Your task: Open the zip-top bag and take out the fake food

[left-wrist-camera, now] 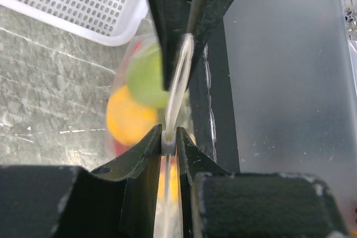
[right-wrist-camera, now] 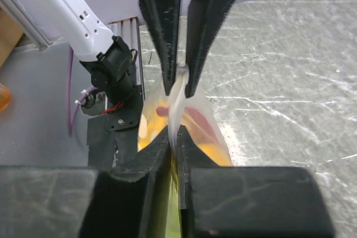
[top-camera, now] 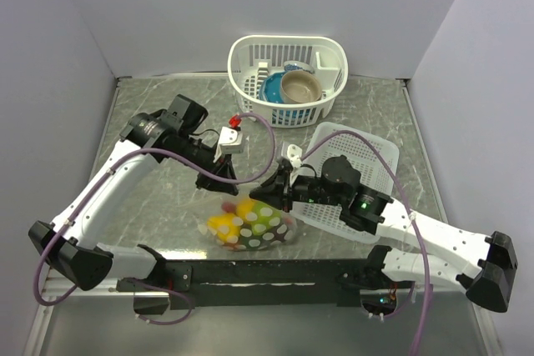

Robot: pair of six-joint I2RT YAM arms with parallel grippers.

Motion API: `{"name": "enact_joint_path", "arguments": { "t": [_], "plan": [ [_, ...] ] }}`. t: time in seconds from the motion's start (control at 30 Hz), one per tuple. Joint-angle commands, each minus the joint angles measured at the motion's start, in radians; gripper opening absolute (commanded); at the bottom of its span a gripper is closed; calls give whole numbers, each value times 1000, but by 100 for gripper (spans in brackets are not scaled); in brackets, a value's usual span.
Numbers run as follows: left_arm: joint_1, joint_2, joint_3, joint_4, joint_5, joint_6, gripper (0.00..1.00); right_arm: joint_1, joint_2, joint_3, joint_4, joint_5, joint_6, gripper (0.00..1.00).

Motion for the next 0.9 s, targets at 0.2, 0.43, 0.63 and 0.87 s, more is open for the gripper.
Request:
{"name": "enact_joint_path", "arguments": {
  "t": [0.2,0.43,0.63,0.87],
  "plan": [
    [3,-19,22,-42,15,37,22,5,64,138,31,-19,-31,10],
    [3,-37,7,-19,9,17,22,3,36,92,34,-1,-19,0],
    [3,-37,-1,-22,-14,33,21,-7,-18,80,-6,83,-37,0],
    [46,-63,-88,-10,-139,71,20,-115,-123,35,-14,157,-11,0]
  ]
}}
